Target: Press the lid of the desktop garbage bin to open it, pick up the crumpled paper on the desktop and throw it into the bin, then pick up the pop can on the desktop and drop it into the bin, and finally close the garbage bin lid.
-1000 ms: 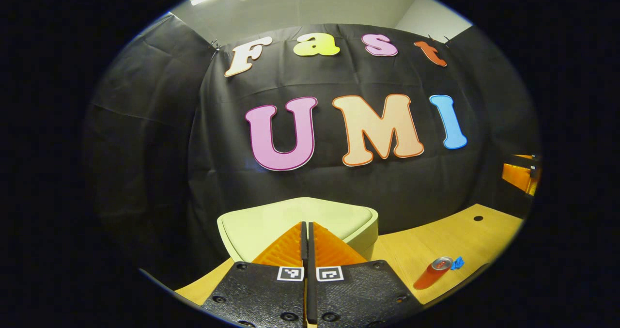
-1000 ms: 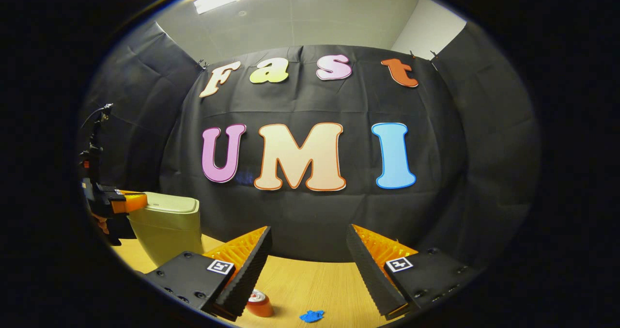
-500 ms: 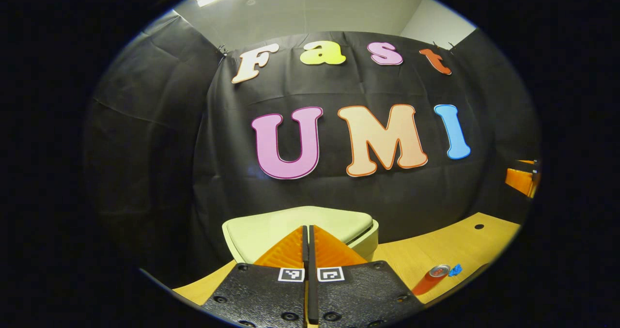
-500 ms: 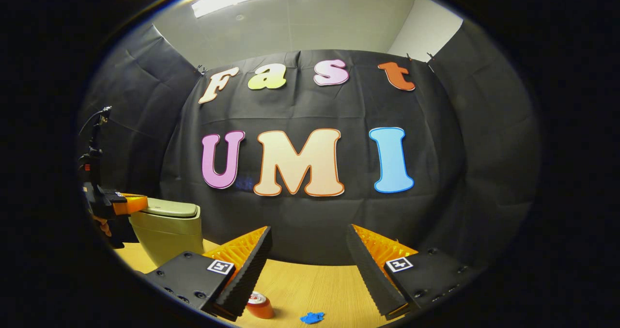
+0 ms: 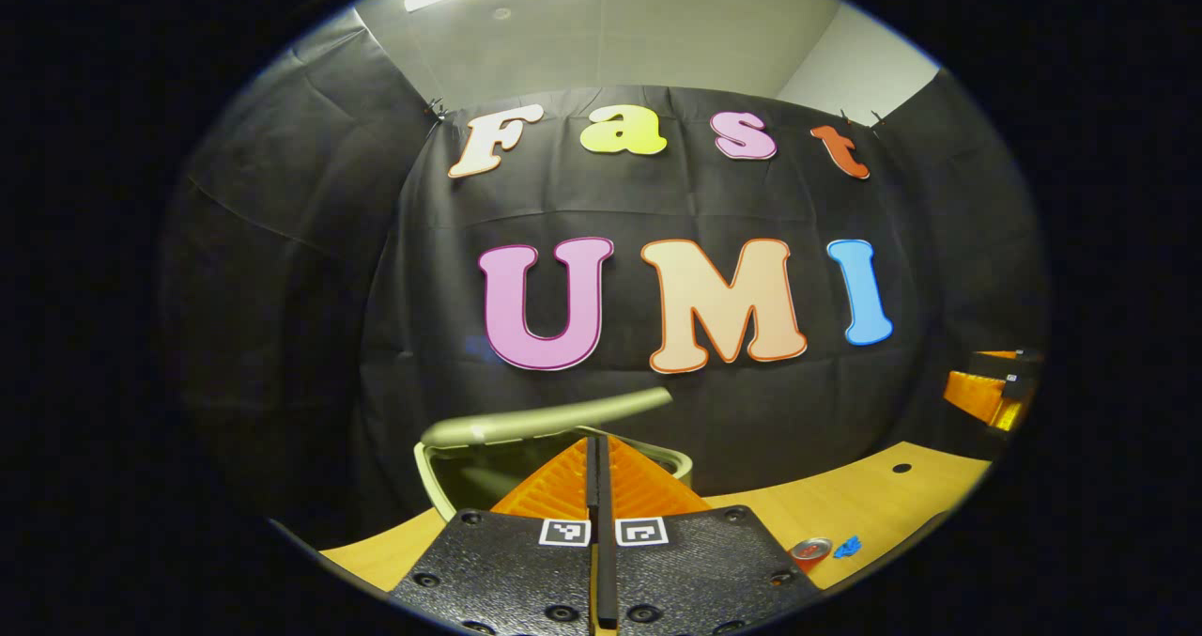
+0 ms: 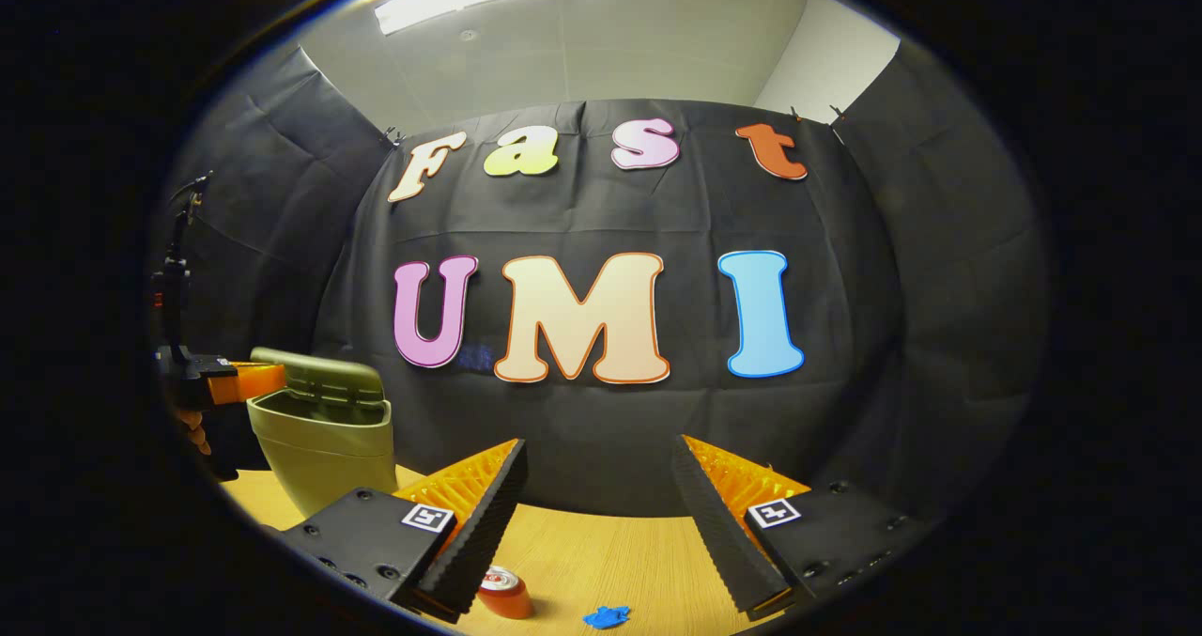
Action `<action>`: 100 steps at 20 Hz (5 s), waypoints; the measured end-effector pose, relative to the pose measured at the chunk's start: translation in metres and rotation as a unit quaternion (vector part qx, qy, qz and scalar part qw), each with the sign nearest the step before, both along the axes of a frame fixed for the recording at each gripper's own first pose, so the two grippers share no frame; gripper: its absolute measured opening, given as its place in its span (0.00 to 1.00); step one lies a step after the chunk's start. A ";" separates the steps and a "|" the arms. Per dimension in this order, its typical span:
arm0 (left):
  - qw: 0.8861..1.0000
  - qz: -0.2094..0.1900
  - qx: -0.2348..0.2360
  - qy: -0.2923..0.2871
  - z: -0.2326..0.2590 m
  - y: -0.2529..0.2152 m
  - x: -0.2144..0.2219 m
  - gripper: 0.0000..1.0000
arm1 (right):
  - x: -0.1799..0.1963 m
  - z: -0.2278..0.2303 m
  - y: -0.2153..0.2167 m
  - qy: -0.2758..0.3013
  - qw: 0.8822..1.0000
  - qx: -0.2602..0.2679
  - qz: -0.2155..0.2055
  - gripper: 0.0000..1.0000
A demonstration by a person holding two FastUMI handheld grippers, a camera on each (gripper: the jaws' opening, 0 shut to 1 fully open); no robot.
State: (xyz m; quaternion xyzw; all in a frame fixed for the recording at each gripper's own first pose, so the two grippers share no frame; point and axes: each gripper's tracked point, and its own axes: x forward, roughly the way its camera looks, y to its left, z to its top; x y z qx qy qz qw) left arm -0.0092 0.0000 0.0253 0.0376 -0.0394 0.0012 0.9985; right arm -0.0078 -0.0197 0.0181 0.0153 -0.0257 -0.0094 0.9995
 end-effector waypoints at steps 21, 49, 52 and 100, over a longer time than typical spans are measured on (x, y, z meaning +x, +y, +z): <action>0.998 -0.057 0.001 0.041 -0.032 -0.047 0.009 0.00 | 0.021 -0.144 -0.067 0.252 0.966 -0.050 -0.009 0.92; 0.998 -0.054 0.013 0.030 -0.024 -0.042 0.009 0.96 | 0.028 -0.298 -0.030 0.486 0.863 -0.122 0.067 0.87; 0.998 -0.052 0.013 0.030 -0.025 -0.041 0.010 0.96 | 0.028 -0.303 -0.028 0.491 0.861 -0.114 0.069 0.80; 0.997 -0.070 0.010 0.042 -0.034 -0.038 0.015 0.99 | 0.079 -0.080 0.044 0.287 0.947 -0.085 0.121 0.12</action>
